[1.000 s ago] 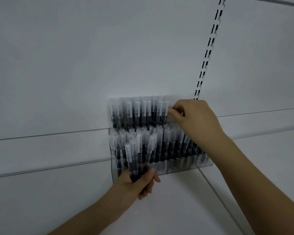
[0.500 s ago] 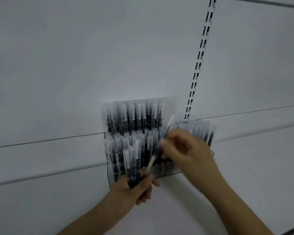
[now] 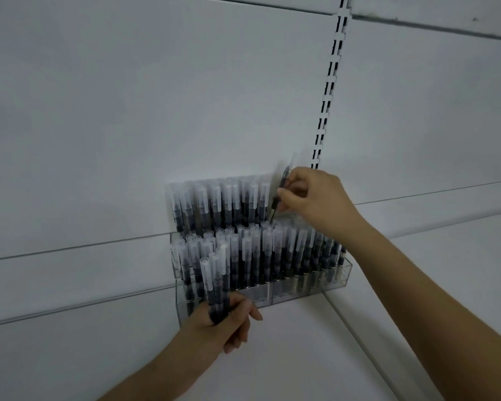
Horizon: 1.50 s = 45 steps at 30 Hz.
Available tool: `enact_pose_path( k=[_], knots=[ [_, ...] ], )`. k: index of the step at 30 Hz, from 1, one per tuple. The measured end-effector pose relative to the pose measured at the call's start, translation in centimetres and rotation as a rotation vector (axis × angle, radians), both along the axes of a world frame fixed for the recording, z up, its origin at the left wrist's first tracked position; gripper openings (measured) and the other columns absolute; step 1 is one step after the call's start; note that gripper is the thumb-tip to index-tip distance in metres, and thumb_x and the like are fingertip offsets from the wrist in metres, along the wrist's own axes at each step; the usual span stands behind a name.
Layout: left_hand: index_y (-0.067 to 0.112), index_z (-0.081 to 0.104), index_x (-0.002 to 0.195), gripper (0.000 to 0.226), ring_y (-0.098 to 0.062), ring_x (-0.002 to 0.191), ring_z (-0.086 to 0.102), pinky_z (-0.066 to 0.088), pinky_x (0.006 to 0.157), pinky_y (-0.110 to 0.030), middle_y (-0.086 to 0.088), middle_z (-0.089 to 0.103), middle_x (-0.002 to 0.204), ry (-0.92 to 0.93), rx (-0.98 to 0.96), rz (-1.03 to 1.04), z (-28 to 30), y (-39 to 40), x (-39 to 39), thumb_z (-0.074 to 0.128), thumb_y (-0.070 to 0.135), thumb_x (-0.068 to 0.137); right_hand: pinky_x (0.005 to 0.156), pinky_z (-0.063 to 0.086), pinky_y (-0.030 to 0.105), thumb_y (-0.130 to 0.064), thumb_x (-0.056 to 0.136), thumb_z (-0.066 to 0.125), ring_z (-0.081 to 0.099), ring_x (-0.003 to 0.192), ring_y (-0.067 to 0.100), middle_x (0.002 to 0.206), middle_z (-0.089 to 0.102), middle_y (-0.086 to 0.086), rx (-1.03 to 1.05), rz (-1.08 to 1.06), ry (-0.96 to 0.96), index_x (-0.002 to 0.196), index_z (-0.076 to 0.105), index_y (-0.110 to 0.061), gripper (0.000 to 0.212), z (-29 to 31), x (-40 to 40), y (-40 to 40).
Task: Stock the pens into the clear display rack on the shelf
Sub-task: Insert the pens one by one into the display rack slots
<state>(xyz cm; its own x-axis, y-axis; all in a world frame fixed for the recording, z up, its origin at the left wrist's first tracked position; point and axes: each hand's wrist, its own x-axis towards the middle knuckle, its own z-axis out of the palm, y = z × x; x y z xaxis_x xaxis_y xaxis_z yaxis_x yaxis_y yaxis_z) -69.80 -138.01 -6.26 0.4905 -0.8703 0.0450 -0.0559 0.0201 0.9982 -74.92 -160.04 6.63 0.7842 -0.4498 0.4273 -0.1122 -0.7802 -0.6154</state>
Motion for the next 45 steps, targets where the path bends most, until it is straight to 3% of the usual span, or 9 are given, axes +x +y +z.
enact_pose_path(
  k=[3, 8, 17, 20, 24, 29, 35, 41, 45],
  knots=[
    [0.016, 0.071, 0.082, 0.028, -0.015, 0.052, 0.047, 0.039, 0.052, -0.024, -0.006, 0.058, 0.062, -0.005, 0.009, -0.004, 0.0, 0.0, 0.1, 0.051, 0.034, 0.091, 0.061, 0.041, 0.012, -0.032, 0.092, 0.066, 0.061, 0.073, 0.0, 0.081, 0.07, -0.01, -0.142, 0.008, 0.162, 0.081, 0.056, -0.024, 0.016, -0.6, 0.6, -0.1],
    [0.016, 0.07, 0.083, 0.029, -0.013, 0.052, 0.047, 0.039, 0.053, -0.023, -0.005, 0.057, 0.061, -0.02, 0.006, -0.01, 0.1, 0.0, -0.1, 0.051, 0.036, 0.09, 0.071, 0.051, 0.02, -0.028, 0.089, 0.069, 0.065, 0.077, 0.007, 0.084, 0.073, -0.005, -0.22, 0.033, 0.236, 0.083, 0.062, -0.022, 0.011, -0.8, 1.2, 0.3],
    [0.018, 0.071, 0.082, 0.03, -0.013, 0.051, 0.047, 0.038, 0.052, -0.021, -0.004, 0.058, 0.061, -0.029, 0.02, -0.004, 0.1, 0.0, 0.0, 0.051, 0.039, 0.088, 0.047, 0.035, 0.007, -0.037, 0.092, 0.065, 0.056, 0.055, -0.005, 0.071, 0.068, -0.011, -0.205, 0.075, 0.4, 0.082, 0.077, -0.021, 0.022, 1.2, 0.8, -0.3],
    [0.019, 0.07, 0.083, 0.03, -0.012, 0.051, 0.047, 0.038, 0.053, -0.022, -0.003, 0.058, 0.062, -0.035, 0.026, 0.0, 0.1, 0.0, 0.0, 0.051, 0.041, 0.088, 0.056, 0.04, 0.002, -0.036, 0.093, 0.065, 0.056, 0.062, -0.014, 0.077, 0.065, -0.021, -0.199, 0.011, 0.279, 0.091, 0.076, -0.026, 0.015, 1.8, -0.7, 0.1],
    [0.018, 0.07, 0.084, 0.029, -0.013, 0.053, 0.045, 0.037, 0.052, -0.024, -0.003, 0.056, 0.062, -0.026, 0.025, -0.003, 0.0, 0.1, 0.1, 0.052, 0.039, 0.09, 0.068, 0.051, 0.01, -0.047, 0.089, 0.059, 0.063, 0.069, -0.005, 0.075, 0.067, -0.018, -0.172, -0.018, 0.02, 0.087, 0.07, -0.031, 0.02, 0.9, -3.7, 3.8],
    [0.021, 0.072, 0.085, 0.024, -0.009, 0.051, 0.041, 0.036, 0.052, -0.022, 0.004, 0.046, 0.056, -0.084, 0.08, -0.028, 0.1, 0.2, 0.0, 0.057, 0.04, 0.087, 0.065, 0.055, 0.017, -0.047, 0.086, 0.063, 0.068, 0.067, 0.0, 0.081, 0.07, -0.008, 0.112, 0.322, 0.214, 0.105, 0.064, -0.029, 0.026, -3.4, -5.1, 8.2],
    [0.018, 0.071, 0.085, 0.031, -0.009, 0.047, 0.034, 0.027, 0.047, -0.024, 0.002, 0.04, 0.055, -0.033, 0.037, -0.004, 0.1, 0.3, 0.1, 0.054, 0.043, 0.088, 0.057, 0.054, 0.017, -0.026, 0.093, 0.064, 0.072, 0.065, 0.005, 0.076, 0.076, -0.004, 0.384, 0.214, 0.068, 0.1, 0.068, -0.018, 0.011, -4.0, -5.5, 7.6],
    [0.019, 0.07, 0.084, 0.033, -0.011, 0.049, 0.032, 0.026, 0.05, -0.029, 0.0, 0.039, 0.056, -0.046, 0.03, -0.036, 0.1, 0.3, 0.0, 0.05, 0.044, 0.09, 0.06, 0.054, 0.019, -0.017, 0.099, 0.053, 0.071, 0.068, 0.013, 0.084, 0.075, 0.002, 0.329, 0.06, -0.397, 0.099, 0.062, -0.009, 0.012, 0.7, -6.3, 4.5],
    [0.015, 0.07, 0.085, 0.032, -0.011, 0.047, 0.033, 0.026, 0.05, -0.033, 0.0, 0.039, 0.054, -0.001, 0.003, -0.035, 0.0, 0.1, 0.0, 0.049, 0.039, 0.092, 0.074, 0.058, 0.028, -0.014, 0.104, 0.046, 0.073, 0.077, 0.021, 0.093, 0.073, 0.007, 0.269, 0.097, -0.426, 0.107, 0.059, -0.002, 0.018, 2.4, -4.9, 1.8]
  ],
)
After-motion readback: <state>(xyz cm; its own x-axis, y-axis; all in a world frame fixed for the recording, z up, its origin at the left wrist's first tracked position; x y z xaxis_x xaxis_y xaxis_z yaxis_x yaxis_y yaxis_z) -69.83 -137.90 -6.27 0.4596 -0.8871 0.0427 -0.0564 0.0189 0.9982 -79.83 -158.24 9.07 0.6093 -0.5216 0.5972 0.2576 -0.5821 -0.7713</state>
